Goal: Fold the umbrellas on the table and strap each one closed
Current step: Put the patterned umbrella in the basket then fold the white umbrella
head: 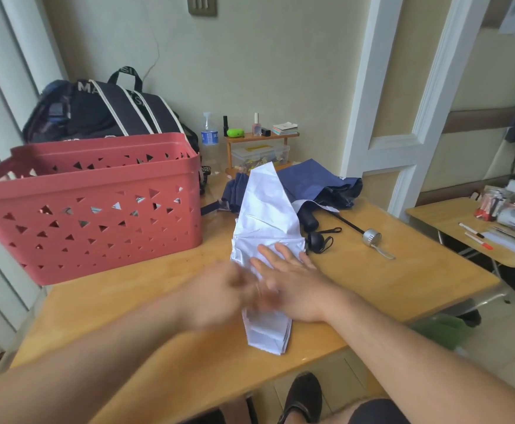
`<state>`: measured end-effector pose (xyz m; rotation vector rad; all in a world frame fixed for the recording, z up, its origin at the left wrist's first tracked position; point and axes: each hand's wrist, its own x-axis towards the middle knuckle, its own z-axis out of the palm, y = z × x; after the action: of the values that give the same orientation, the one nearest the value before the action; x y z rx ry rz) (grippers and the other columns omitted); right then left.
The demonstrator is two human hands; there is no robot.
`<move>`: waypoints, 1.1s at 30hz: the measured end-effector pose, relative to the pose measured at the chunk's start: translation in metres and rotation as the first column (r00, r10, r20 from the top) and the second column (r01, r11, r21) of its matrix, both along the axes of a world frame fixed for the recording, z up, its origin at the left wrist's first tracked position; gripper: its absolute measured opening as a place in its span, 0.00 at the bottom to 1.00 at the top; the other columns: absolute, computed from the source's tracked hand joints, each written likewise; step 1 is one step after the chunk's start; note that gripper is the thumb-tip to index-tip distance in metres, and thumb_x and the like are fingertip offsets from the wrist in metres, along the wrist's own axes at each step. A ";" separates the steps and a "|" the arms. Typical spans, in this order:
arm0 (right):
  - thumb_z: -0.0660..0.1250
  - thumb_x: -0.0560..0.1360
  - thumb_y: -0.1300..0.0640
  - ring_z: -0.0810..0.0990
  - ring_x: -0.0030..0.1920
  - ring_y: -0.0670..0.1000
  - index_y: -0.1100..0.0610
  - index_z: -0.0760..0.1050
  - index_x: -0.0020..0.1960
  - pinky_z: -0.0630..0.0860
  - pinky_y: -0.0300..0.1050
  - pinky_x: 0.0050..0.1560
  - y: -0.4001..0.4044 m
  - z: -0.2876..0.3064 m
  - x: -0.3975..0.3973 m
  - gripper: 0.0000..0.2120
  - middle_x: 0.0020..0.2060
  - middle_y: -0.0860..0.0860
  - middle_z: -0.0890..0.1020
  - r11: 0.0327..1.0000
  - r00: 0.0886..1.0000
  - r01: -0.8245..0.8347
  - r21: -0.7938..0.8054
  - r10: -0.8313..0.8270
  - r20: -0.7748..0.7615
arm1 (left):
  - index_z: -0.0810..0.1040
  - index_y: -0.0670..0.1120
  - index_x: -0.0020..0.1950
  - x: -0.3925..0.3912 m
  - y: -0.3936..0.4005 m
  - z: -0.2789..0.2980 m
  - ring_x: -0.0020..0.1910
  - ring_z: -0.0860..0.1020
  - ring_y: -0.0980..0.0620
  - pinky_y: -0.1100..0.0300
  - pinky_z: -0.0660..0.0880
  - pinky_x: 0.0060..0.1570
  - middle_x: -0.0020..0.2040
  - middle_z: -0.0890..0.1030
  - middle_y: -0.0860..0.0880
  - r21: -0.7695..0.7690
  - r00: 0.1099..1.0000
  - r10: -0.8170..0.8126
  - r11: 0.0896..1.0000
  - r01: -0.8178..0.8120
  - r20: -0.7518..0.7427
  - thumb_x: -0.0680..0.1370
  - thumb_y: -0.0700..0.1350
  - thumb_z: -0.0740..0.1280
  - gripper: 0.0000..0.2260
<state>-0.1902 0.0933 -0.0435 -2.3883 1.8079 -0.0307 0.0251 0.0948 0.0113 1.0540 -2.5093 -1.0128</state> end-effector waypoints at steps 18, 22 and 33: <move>0.48 0.82 0.33 0.33 0.82 0.48 0.41 0.46 0.83 0.34 0.58 0.80 0.005 -0.003 0.003 0.32 0.83 0.40 0.39 0.995 0.999 0.016 -0.094 -0.013 0.030 | 0.84 0.46 0.53 -0.091 -0.182 0.039 0.44 0.83 0.45 0.51 0.82 0.46 0.47 0.85 0.46 0.347 0.647 0.607 0.795 -0.498 -0.461 0.74 0.58 0.78 0.18; 0.48 0.82 0.33 0.33 0.82 0.48 0.41 0.47 0.83 0.35 0.59 0.81 0.005 -0.002 0.003 0.32 0.83 0.40 0.39 0.995 1.000 0.014 -0.097 -0.011 0.028 | 0.84 0.48 0.48 -0.097 -0.178 0.051 0.44 0.85 0.46 0.42 0.84 0.54 0.47 0.87 0.44 0.352 0.548 0.596 0.797 -0.491 -0.586 0.69 0.58 0.81 0.17; 0.57 0.81 0.35 0.46 0.84 0.49 0.45 0.65 0.77 0.43 0.58 0.81 0.011 -0.002 0.001 0.28 0.83 0.42 0.54 0.945 0.983 0.034 -0.324 0.027 0.184 | 0.84 0.49 0.45 -0.094 -0.141 0.062 0.43 0.79 0.49 0.52 0.78 0.49 0.44 0.85 0.48 0.380 0.413 0.577 0.798 -0.467 -0.704 0.75 0.52 0.78 0.09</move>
<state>-0.1891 0.1040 -0.0457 -2.4897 1.8385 -0.5784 -0.0684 -0.0460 0.0728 0.9957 -1.2536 -1.0968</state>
